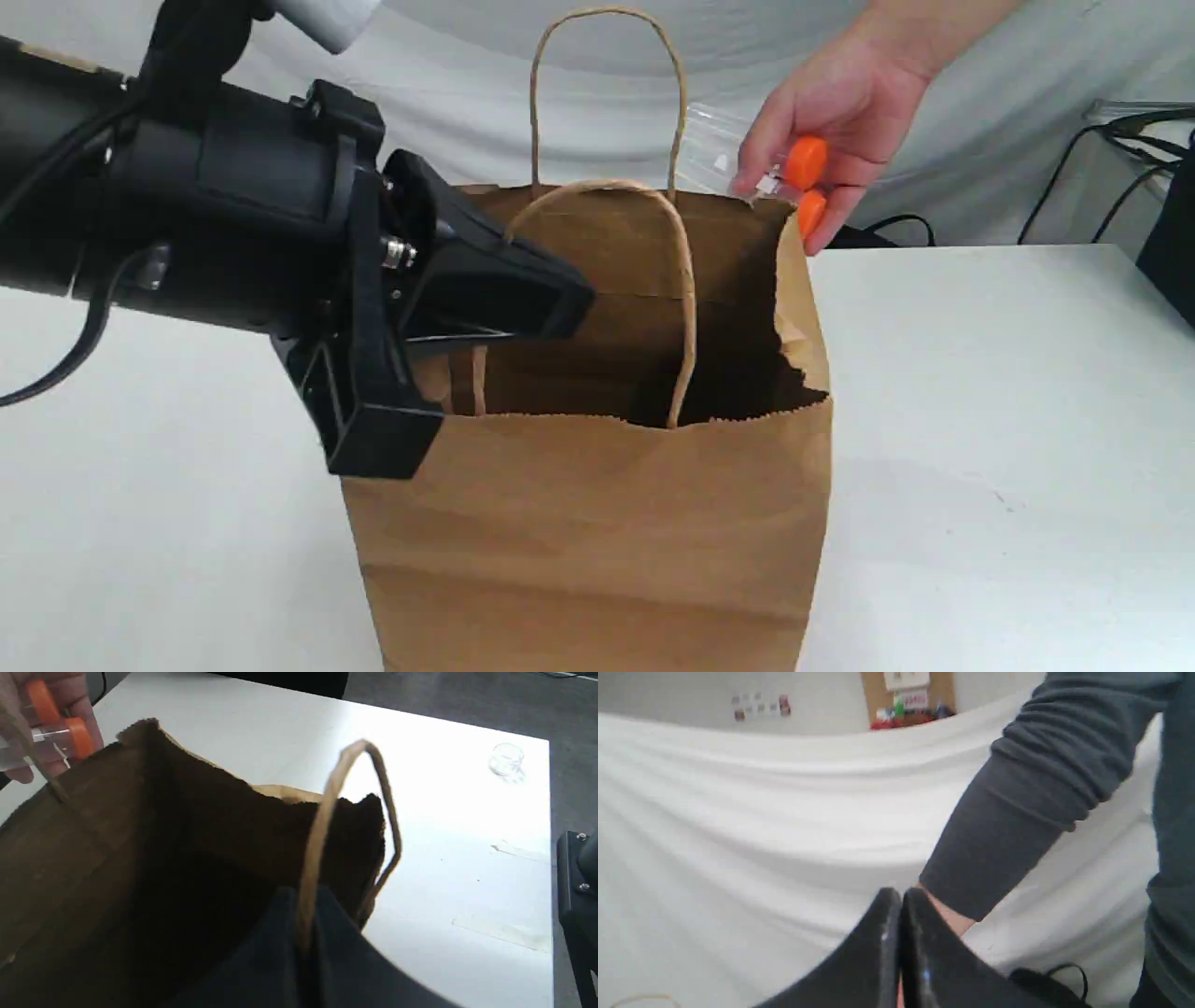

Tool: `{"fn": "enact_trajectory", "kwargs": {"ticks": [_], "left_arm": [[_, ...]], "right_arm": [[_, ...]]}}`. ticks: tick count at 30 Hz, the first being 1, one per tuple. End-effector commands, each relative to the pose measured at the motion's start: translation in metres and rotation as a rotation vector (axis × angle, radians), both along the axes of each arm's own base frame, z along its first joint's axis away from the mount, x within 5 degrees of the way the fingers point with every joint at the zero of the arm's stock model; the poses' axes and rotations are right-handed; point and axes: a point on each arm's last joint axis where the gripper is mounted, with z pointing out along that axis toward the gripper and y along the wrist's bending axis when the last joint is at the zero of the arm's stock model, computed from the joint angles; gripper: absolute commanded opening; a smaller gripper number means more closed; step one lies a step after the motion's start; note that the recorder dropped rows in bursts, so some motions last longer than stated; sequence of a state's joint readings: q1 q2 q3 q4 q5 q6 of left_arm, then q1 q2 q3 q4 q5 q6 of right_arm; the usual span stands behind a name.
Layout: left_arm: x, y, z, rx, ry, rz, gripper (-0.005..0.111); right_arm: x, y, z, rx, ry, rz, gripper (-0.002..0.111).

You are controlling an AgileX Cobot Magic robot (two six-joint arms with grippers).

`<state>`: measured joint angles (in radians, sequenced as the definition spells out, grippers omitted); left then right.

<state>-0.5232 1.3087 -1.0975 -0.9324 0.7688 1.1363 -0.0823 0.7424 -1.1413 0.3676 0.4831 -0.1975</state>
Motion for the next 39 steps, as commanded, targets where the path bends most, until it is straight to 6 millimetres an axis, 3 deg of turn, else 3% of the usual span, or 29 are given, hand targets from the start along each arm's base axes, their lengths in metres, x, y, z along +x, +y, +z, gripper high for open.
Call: {"fn": "enact_trajectory", "kwargs": {"ticks": [1,4,11,16,22,25,31,34,39], "left_arm": [[0.001,-0.003,0.002,-0.028,0.012,0.009,0.000],[0.000,-0.003,0.002,-0.028,0.013,0.008,0.000],[0.000,-0.003,0.002,-0.028,0.016,0.007,0.000],[0.000,-0.003,0.002,-0.028,0.016,0.007,0.000],[0.000,-0.003,0.002,-0.029,0.020,0.004,0.000],[0.000,-0.003,0.002,-0.031,0.024,0.007,0.000],[0.000,-0.003,0.002,-0.031,0.029,0.005,0.000],[-0.001,-0.003,0.002,-0.031,0.032,0.005,0.000],[-0.001,-0.003,0.002,-0.029,0.037,-0.003,0.000]], "right_arm": [[0.031,0.009,0.024,-0.098,0.144,0.135,0.000],[0.055,0.015,0.039,-0.094,0.202,0.227,0.000],[0.115,0.026,0.033,-0.101,0.384,0.457,0.000],[0.150,0.033,0.010,-0.111,0.484,0.518,0.000],[0.182,0.074,-0.027,-0.288,0.571,0.683,0.001],[0.195,0.091,-0.050,-0.412,0.650,0.694,0.010],[0.212,0.119,-0.084,-0.532,0.749,0.740,0.044],[0.218,0.128,-0.094,-0.553,0.761,0.767,0.052],[0.227,0.139,-0.109,-0.569,0.775,0.792,0.054]]}}
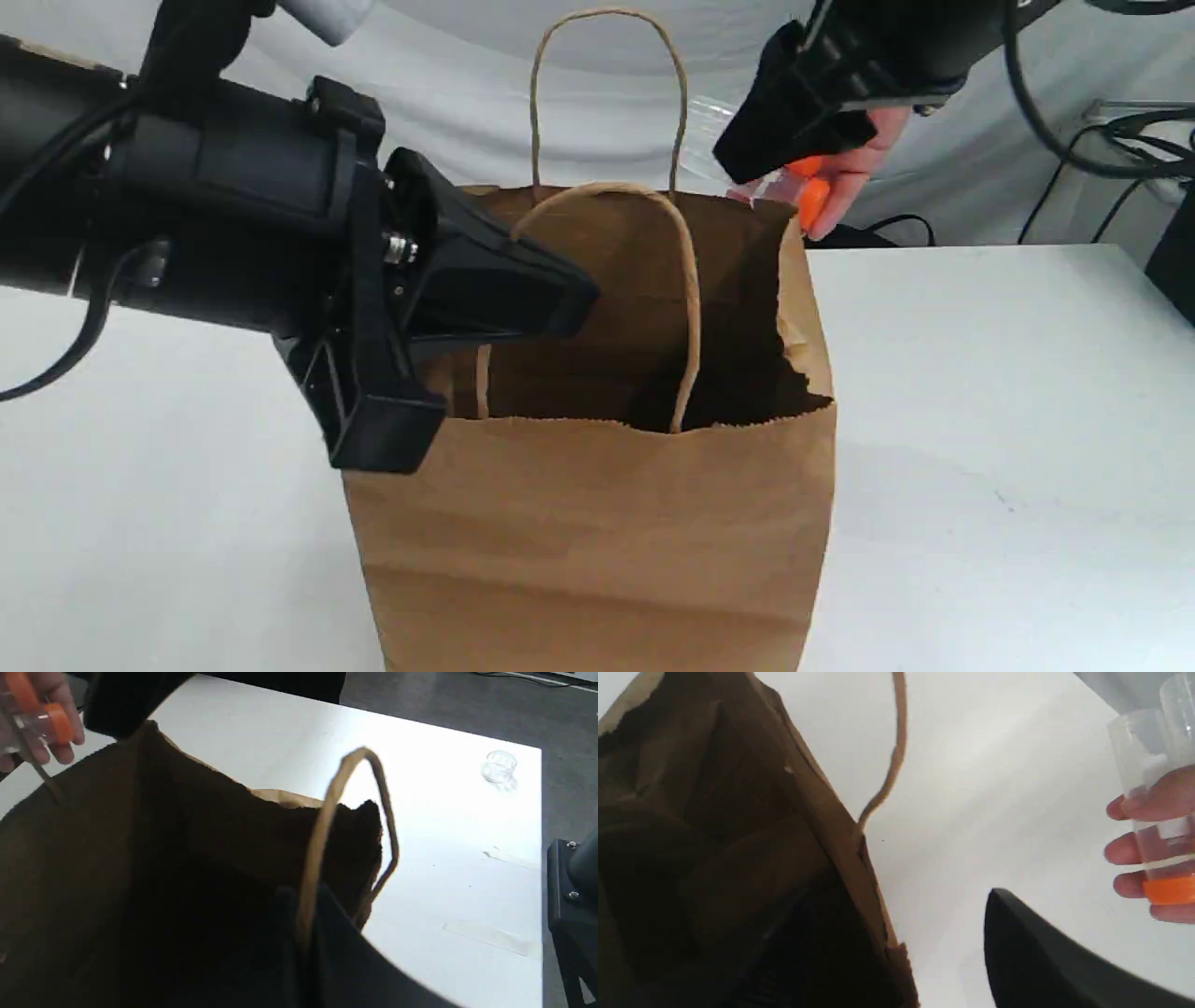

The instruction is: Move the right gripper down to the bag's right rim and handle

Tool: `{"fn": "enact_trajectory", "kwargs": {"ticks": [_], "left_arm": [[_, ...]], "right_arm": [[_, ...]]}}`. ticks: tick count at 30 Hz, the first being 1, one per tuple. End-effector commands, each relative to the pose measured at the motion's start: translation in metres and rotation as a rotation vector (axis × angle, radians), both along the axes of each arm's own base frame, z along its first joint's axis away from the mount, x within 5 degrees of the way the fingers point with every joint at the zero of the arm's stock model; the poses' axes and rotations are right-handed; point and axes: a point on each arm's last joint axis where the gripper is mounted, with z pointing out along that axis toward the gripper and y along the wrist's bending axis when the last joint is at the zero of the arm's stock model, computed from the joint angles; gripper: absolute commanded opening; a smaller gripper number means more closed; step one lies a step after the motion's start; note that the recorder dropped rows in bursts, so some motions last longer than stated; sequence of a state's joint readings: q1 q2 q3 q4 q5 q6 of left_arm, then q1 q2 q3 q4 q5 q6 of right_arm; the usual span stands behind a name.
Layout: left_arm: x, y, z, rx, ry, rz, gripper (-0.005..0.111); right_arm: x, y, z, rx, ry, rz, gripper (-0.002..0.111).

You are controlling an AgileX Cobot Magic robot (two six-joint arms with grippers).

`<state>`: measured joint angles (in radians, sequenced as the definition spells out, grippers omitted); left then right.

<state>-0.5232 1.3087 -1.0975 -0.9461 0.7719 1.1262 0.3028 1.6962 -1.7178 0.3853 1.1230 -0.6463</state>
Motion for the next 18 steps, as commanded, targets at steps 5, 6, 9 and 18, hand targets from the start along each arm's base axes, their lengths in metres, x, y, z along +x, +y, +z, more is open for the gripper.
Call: {"fn": "enact_trajectory", "kwargs": {"ticks": [5,6,9,18], "left_arm": [[-0.001,-0.003,0.001,-0.016,0.028,-0.006,0.000],[-0.001,-0.003,0.001,-0.016,0.028,-0.006,0.000],[-0.001,-0.003,0.001,-0.016,0.028,-0.006,0.000],[-0.001,-0.003,0.001,-0.017,0.027,-0.004,0.000]], "right_arm": [[0.011,0.010,-0.014,0.002,0.005,0.022,0.054],[0.013,0.011,-0.017,0.002,0.014,0.024,0.054],[0.018,0.015,-0.025,0.020,0.033,0.025,0.054],[0.027,0.023,-0.039,0.034,0.037,0.046,0.054]]}}
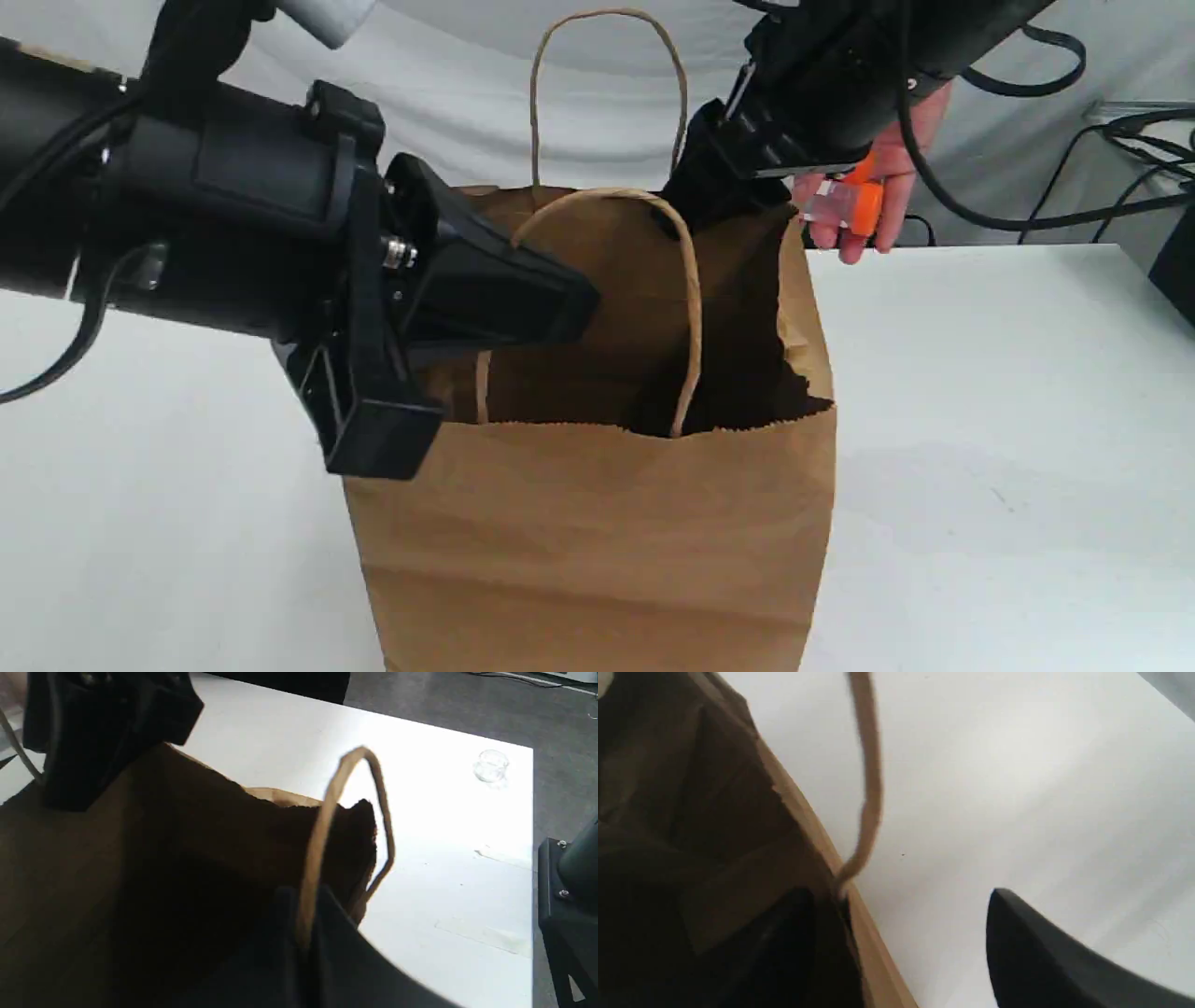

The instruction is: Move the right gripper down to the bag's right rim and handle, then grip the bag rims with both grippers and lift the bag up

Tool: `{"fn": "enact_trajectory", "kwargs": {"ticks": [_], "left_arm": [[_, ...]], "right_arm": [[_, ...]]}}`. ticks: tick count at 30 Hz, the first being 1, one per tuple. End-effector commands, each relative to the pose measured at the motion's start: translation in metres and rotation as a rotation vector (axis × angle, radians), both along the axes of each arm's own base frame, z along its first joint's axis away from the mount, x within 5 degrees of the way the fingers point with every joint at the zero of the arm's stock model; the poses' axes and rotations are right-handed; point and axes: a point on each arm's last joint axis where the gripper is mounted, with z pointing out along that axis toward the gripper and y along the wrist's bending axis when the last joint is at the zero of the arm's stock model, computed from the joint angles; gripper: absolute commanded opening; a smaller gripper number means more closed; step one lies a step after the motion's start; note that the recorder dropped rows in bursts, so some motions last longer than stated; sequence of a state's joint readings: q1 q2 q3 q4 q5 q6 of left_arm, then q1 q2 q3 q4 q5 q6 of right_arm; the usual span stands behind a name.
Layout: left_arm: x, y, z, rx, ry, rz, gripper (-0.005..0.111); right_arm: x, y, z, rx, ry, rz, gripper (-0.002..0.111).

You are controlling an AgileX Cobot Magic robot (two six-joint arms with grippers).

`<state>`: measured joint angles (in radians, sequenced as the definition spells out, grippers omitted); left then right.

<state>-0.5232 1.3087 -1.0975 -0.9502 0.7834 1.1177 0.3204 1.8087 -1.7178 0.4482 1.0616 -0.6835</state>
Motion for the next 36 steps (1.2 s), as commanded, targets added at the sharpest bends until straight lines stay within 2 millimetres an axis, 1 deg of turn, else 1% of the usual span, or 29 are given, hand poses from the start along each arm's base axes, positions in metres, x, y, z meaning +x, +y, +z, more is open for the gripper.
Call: {"fn": "enact_trajectory", "kwargs": {"ticks": [1,6,8,10,11,12,13,14,20,23,25,28,29,33,36], "left_arm": [[0.000,-0.002,0.001,-0.014,0.013,0.002,0.000],[0.000,-0.002,0.001,-0.015,0.019,0.005,0.000],[0.000,-0.002,0.001,-0.015,0.019,0.005,0.000],[0.000,-0.002,0.001,-0.015,0.019,0.005,0.000],[0.000,-0.002,0.001,-0.015,0.019,0.005,0.000],[0.000,-0.002,0.001,-0.016,0.020,0.005,0.000],[0.000,-0.002,0.001,-0.016,0.021,0.007,0.000],[0.000,-0.002,0.001,-0.016,0.021,0.007,0.000],[0.000,-0.002,0.001,-0.020,0.033,0.013,0.000],[-0.001,-0.003,0.003,-0.022,0.045,0.002,0.000],[-0.004,-0.004,0.008,-0.029,0.057,-0.031,0.000],[-0.009,-0.006,0.024,-0.072,0.069,-0.082,0.000],[-0.010,-0.007,0.032,-0.090,0.067,-0.094,0.000],[-0.011,-0.008,0.057,-0.155,0.056,-0.091,0.000],[-0.011,-0.008,0.072,-0.189,0.047,-0.074,0.000]], "right_arm": [[0.002,0.005,-0.002,0.004,-0.015,0.021,0.054],[0.006,0.006,-0.011,0.002,0.008,0.021,0.053],[0.007,0.007,-0.012,0.005,0.013,0.020,0.047],[0.007,0.008,-0.012,0.016,0.016,0.020,0.036],[0.007,0.008,-0.012,0.019,0.018,0.020,0.027],[0.006,0.008,-0.012,0.024,0.022,0.021,0.014],[0.006,0.008,-0.012,0.024,0.021,0.021,0.005],[0.006,0.008,-0.012,0.025,0.023,0.018,0.000],[0.005,0.009,-0.011,0.053,0.065,-0.025,0.000],[0.003,0.012,-0.009,0.112,0.106,-0.020,0.000],[0.001,0.014,-0.008,0.149,0.131,-0.016,0.000],[0.002,0.011,-0.007,0.180,0.159,-0.043,0.000],[0.002,0.010,-0.007,0.181,0.165,-0.050,0.000],[0.009,-0.002,-0.009,0.213,0.221,-0.141,0.000],[0.015,-0.009,-0.020,0.281,0.343,-0.185,0.000]]}}
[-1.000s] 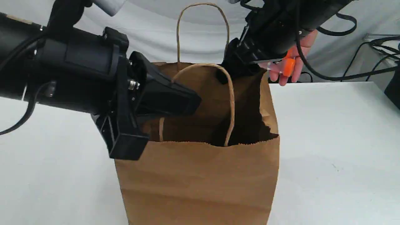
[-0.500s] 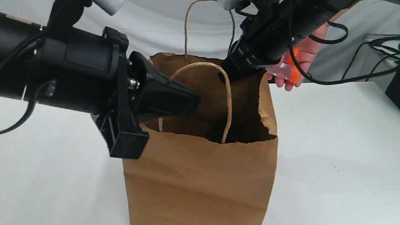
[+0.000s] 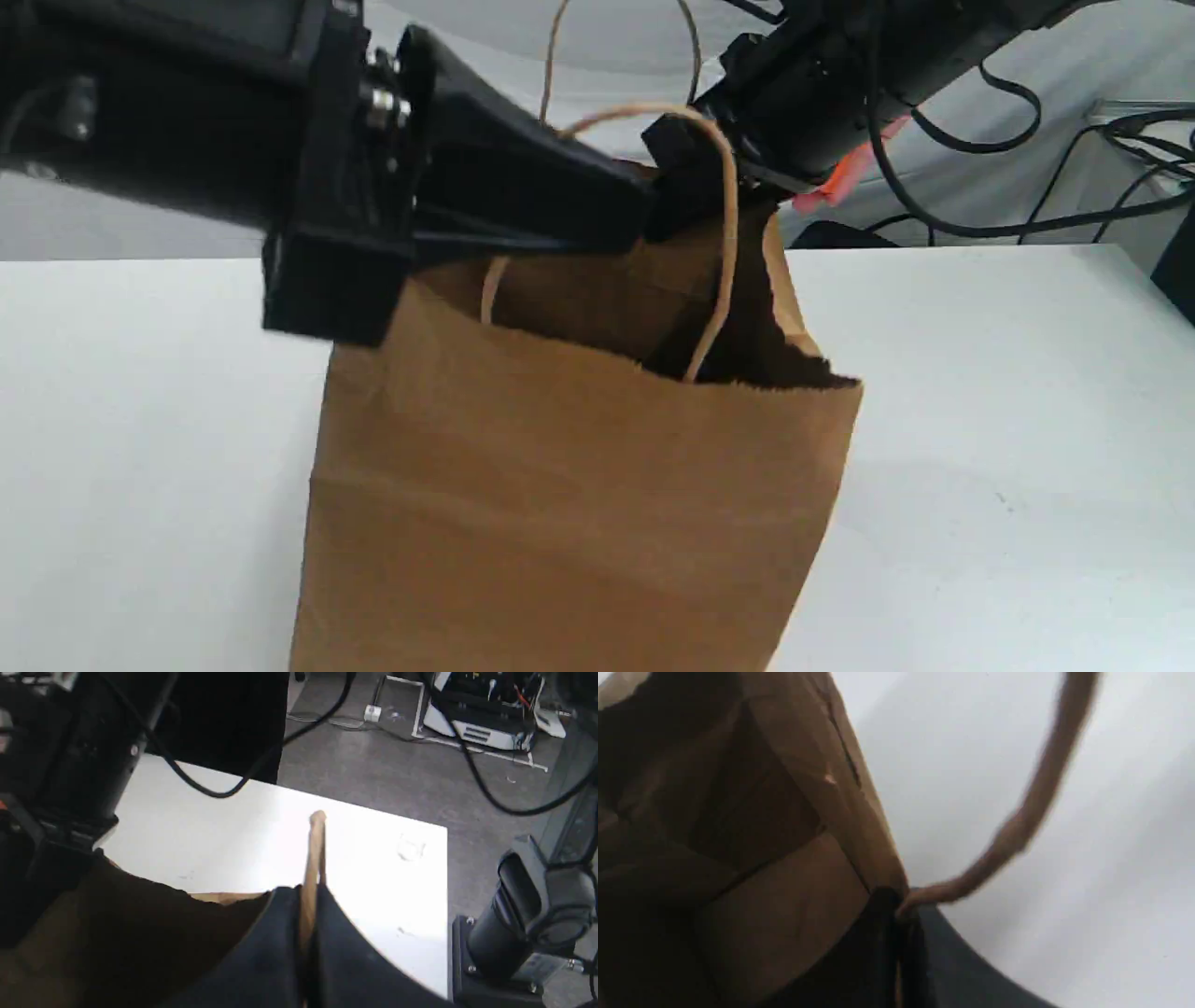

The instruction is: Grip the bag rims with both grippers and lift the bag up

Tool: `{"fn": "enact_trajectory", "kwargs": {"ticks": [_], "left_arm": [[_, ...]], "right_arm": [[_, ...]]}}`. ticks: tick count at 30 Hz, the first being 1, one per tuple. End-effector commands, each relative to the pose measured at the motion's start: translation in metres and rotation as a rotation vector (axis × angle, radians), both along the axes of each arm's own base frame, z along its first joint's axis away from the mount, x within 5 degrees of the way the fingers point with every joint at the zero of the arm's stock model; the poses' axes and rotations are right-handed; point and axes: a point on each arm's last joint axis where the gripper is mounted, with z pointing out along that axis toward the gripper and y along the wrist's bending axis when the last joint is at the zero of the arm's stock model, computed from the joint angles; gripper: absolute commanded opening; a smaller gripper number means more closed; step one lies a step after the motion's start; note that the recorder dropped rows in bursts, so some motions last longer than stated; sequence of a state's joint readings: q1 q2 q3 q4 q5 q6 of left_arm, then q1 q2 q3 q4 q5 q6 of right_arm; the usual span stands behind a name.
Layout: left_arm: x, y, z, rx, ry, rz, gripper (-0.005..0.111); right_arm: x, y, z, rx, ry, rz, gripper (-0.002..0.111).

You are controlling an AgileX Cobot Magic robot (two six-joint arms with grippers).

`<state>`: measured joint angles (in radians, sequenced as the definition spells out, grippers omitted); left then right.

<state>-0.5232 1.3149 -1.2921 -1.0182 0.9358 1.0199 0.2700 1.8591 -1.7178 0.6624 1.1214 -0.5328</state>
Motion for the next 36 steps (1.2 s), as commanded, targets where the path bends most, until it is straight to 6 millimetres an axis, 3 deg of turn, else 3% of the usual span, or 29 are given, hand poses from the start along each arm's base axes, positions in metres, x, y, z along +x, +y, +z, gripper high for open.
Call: {"fn": "enact_trajectory", "kwargs": {"ticks": [1,7,11,36], "left_arm": [[-0.003,-0.001,0.017,-0.062,0.022,0.011,0.000],[-0.001,-0.002,0.026,-0.125,0.021,0.043,0.000],[-0.001,-0.002,0.026,-0.133,0.037,0.050,0.000],[0.000,-0.002,0.026,-0.133,0.033,0.058,0.000]], "right_arm": [[0.009,-0.008,-0.012,0.092,0.143,-0.041,0.000],[0.027,-0.002,-0.050,0.212,0.320,-0.066,0.000],[0.031,0.000,-0.063,0.226,0.359,-0.074,0.000],[0.032,0.001,-0.062,0.236,0.355,-0.069,0.000]]}}
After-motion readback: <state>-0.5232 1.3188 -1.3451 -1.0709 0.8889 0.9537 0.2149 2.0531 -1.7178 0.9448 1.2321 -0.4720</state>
